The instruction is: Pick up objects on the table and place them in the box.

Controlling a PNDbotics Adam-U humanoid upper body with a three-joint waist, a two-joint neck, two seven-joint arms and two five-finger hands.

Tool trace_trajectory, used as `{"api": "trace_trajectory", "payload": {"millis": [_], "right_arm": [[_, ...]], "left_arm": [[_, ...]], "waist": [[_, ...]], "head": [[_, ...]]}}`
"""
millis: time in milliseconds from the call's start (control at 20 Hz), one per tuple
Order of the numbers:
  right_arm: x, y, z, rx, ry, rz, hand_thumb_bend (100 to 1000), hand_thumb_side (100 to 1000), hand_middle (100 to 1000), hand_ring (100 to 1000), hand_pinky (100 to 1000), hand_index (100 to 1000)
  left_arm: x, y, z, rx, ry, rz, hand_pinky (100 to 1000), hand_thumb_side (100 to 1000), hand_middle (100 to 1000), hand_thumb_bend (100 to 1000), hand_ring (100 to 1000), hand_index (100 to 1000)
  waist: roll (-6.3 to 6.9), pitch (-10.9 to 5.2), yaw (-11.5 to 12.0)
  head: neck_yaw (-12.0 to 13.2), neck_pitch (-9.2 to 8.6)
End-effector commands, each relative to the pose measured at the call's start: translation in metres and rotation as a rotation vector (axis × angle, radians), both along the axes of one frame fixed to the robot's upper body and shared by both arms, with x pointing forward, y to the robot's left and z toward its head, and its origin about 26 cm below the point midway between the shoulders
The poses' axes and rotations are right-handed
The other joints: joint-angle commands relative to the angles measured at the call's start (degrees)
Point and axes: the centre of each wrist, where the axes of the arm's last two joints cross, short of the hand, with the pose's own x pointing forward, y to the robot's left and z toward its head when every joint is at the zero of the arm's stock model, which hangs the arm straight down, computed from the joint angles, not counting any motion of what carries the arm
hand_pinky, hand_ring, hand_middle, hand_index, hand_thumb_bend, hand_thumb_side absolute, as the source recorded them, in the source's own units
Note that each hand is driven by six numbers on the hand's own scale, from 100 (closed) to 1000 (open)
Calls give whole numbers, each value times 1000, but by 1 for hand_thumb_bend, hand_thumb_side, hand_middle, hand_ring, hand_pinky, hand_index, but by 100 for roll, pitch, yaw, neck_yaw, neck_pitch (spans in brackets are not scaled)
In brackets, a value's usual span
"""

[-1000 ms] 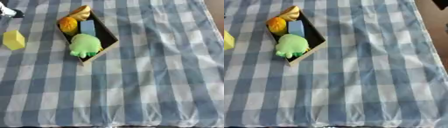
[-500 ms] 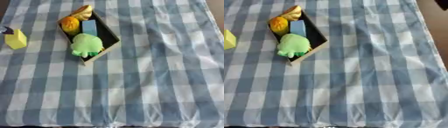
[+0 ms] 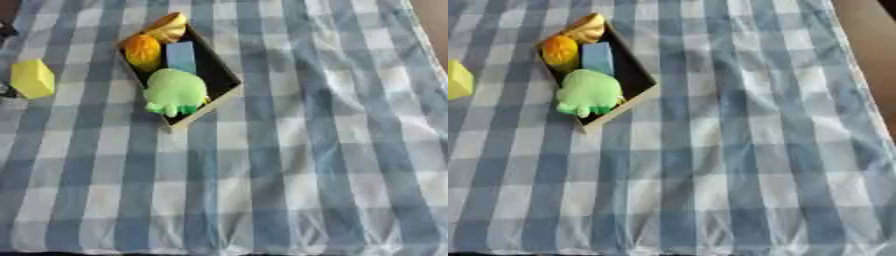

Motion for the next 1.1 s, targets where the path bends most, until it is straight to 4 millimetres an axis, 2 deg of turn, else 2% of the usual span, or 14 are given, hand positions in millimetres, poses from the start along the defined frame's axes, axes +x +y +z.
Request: {"api": "trace_trajectory", "payload": {"millis": [50, 200, 250, 500, 600, 800, 950, 1100], "right_arm": [[-3, 0, 13, -26, -42, -8, 100, 795, 778, 859, 928, 826], [-3, 1, 14, -27, -46, -6, 100, 797, 778, 859, 928, 826], [-3, 1, 14, -27, -47, -6, 100, 798, 778, 858, 928, 825], [-3, 1, 15, -26, -50, -4, 100, 802, 778, 858, 929, 825], [-3, 1, 15, -26, -50, -6, 100, 803, 778, 858, 929, 826], [-3, 0, 15, -26, -49, -8, 100, 805, 778, 858, 930, 826], [-2, 0, 14, -24, -45, -10, 100, 804, 778, 858, 930, 826], [-2, -1, 14, -24, -45, -12, 100, 801, 778, 858, 930, 826]], "left_arm": [[1, 7, 11, -9, -37, 16, 900, 100, 853, 678, 893, 921], [5, 5, 6, -24, -27, 14, 897, 100, 854, 651, 893, 919], [6, 5, 6, -28, -27, 16, 895, 100, 854, 606, 891, 918], [10, 3, 2, -60, -42, 35, 886, 100, 844, 509, 884, 906], [11, 2, 1, -68, -49, 36, 872, 100, 795, 442, 856, 861], [11, 1, 1, -76, -51, 36, 838, 100, 691, 379, 778, 770], [10, -1, 7, -79, -77, 27, 824, 100, 659, 346, 750, 745], [5, -10, 25, -77, -137, -9, 816, 100, 652, 319, 740, 739]], "waist": [[-78, -20, -19], [-71, 32, -51], [-67, 48, -63], [-49, 112, -114], [-42, 126, -126], [-27, 138, -129], [-17, 131, -130], [-8, 104, -123]], "head": [[38, -97], [62, -121], [71, -133], [107, -178], [109, -189], [101, -182], [90, -169], [65, -157]]}}
